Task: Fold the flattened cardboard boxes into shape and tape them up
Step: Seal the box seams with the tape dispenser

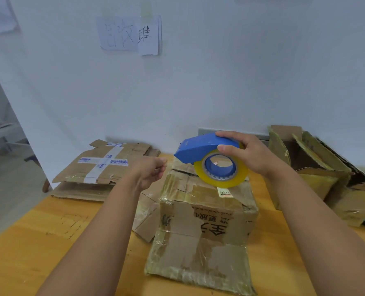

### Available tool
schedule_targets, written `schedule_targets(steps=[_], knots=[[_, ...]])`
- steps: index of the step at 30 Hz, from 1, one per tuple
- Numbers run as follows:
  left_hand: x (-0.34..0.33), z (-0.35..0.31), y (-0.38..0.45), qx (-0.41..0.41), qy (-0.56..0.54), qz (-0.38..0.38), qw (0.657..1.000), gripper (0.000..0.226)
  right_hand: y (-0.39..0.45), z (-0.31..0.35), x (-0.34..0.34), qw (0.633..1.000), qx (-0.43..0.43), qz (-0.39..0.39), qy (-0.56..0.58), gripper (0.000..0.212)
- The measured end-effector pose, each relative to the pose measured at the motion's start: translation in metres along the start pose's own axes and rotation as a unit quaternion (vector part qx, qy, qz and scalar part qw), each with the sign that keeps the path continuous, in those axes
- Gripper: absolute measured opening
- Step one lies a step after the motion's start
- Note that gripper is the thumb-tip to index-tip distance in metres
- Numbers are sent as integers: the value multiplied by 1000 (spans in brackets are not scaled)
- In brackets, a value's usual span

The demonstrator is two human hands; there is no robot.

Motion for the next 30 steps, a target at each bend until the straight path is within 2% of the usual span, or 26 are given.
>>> schedule_targets(steps=[3,9,18,21,25,28,30], knots=[[3,10,0,14,-15,-3,1000,5,4,2,-5,1000,-2,1,-7,30],[13,21,3,24,-50,-16,998,2,15,8,-16,999,-5,1,-48,40],[11,45,4,50,-51,9,997,11,20,12,-26,996,0,-8,-87,39],[1,52,-1,48,-28,27,998,8,19,10,-26,996,1,-16,-90,39],[-5,53,-4,21,2,27,999,20,17,7,-26,996,3,-29,-82,38],[-3,56,-8,12,64,24,998,15,18,6,-24,996,3,-37,-76,39],[2,53,-11,-24,120,5,992,19,17,5,-25,996,6,-40,-73,37]])
Point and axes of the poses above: each hand's wrist, its own y-axis towards the middle knuckle, its own x-axis out of the back of the hand, z = x × y, the point moved 9 cm from there along y, towards the middle knuckle, and after that the axes turned 10 degrees about -x, right-handed, at the moved point
